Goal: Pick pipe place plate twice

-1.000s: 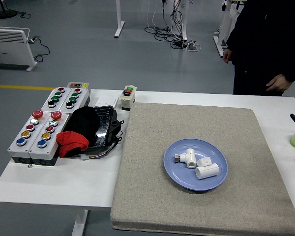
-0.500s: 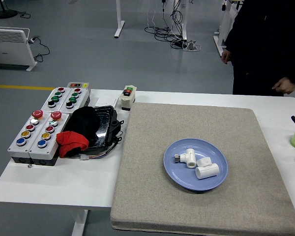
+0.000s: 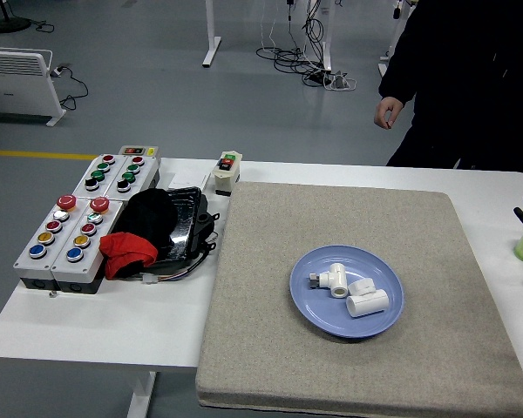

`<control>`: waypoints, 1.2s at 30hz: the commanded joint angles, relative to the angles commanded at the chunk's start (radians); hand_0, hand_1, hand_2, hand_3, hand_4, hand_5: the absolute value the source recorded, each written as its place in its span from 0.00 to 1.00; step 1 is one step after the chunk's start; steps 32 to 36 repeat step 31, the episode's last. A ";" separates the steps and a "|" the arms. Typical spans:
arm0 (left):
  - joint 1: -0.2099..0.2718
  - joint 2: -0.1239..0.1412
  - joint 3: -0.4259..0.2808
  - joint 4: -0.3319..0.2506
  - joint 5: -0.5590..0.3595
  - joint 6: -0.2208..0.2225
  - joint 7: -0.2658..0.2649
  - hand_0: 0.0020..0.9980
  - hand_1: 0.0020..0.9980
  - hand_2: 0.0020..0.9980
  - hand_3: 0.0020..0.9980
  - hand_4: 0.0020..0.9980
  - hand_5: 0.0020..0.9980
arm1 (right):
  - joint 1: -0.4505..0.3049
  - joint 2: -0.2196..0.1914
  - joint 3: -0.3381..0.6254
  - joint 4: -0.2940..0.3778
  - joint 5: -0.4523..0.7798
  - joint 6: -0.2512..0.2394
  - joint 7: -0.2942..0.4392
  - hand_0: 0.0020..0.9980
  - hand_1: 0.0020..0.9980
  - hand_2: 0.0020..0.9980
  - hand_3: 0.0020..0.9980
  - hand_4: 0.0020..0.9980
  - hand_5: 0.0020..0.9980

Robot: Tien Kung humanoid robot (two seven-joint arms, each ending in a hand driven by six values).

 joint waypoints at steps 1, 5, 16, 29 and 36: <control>0.000 0.000 0.000 0.000 0.000 0.000 0.000 0.62 0.58 0.51 0.59 0.27 1.00 | 0.000 0.000 0.000 0.000 -0.002 0.001 -0.001 0.90 0.82 0.90 0.86 0.58 0.65; 0.000 0.000 0.000 0.000 0.000 0.000 0.000 0.62 0.58 0.51 0.59 0.27 1.00 | -0.003 0.000 0.003 -0.001 -0.011 0.007 -0.009 0.90 0.82 0.90 0.86 0.58 0.65; -0.003 -0.001 -0.001 0.001 0.002 0.000 0.001 0.62 0.59 0.52 0.59 0.27 1.00 | 0.002 0.000 0.013 0.005 -0.026 0.032 -0.027 0.94 0.86 0.95 0.94 0.70 0.93; 0.003 -0.003 -0.001 0.000 0.002 -0.001 0.001 0.62 0.59 0.51 0.59 0.27 1.00 | -0.005 0.000 0.015 0.010 -0.034 0.038 -0.041 0.96 0.87 0.97 0.96 0.71 1.00; 0.003 -0.002 -0.001 0.000 0.002 -0.001 0.000 0.62 0.59 0.51 0.59 0.27 1.00 | -0.006 0.000 0.014 0.011 -0.030 0.034 -0.039 0.96 0.87 0.97 0.96 0.71 1.00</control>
